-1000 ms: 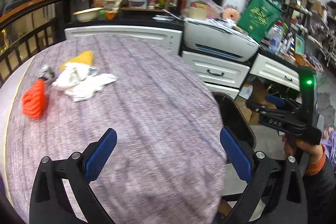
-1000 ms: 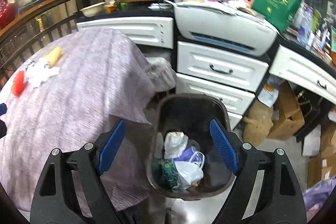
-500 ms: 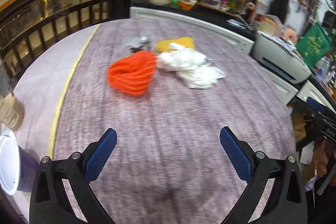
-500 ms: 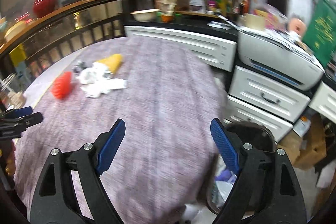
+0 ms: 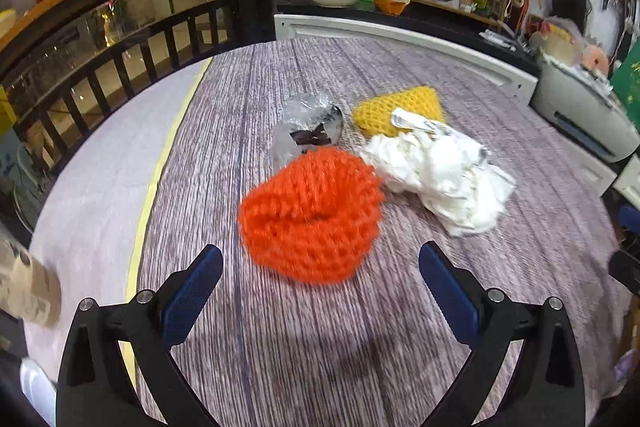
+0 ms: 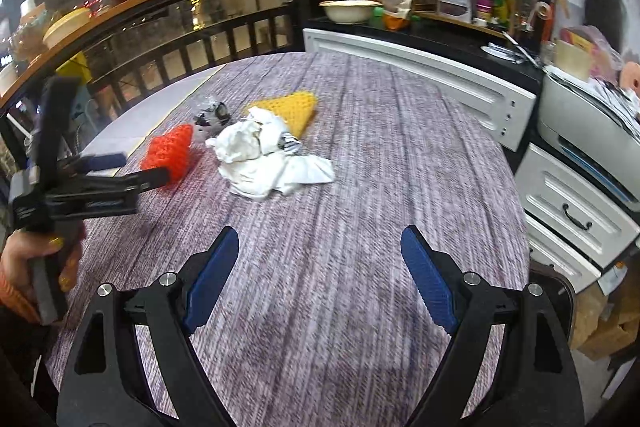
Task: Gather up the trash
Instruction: 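Grasp the orange foam net with the left tool while the right grasps the white tissue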
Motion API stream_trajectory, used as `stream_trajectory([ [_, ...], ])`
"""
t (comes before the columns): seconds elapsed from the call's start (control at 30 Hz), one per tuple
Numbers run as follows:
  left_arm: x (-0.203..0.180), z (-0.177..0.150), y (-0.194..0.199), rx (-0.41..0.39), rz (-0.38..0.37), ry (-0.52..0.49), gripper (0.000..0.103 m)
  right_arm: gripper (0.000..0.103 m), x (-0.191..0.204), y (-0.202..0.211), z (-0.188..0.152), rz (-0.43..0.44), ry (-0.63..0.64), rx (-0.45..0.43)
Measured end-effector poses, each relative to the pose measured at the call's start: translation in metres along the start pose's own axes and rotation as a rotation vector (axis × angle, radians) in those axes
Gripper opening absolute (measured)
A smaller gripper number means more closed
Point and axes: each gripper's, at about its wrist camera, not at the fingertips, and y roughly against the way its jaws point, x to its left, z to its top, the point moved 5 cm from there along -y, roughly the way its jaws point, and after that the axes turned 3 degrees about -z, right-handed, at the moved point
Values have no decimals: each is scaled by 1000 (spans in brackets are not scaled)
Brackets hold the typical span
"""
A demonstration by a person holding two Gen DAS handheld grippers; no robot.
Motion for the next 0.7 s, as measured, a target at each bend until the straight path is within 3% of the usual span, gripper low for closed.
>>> stream_trajectory([
  [0.1,4,3,-13,22,22,2,85,82,8,-7,7,14,27,3],
  [0.17,8,0,-18,41,21,20,64,82,12,-13,13,26,38,2],
  [0.27,18,-4,-18,51,16,67,41,82,22,-23,24,60,48,11],
  [0.37,28,-6,-6,25,-7,120,28,78,41,-36,37,96,87,16],
  [0.47,33,-5,7,-9,-12,147,20,73,64,-56,47,112,145,43],
  [0.7,34,-12,32,-61,-57,186,19,48,97,-113,63,50,213,106],
])
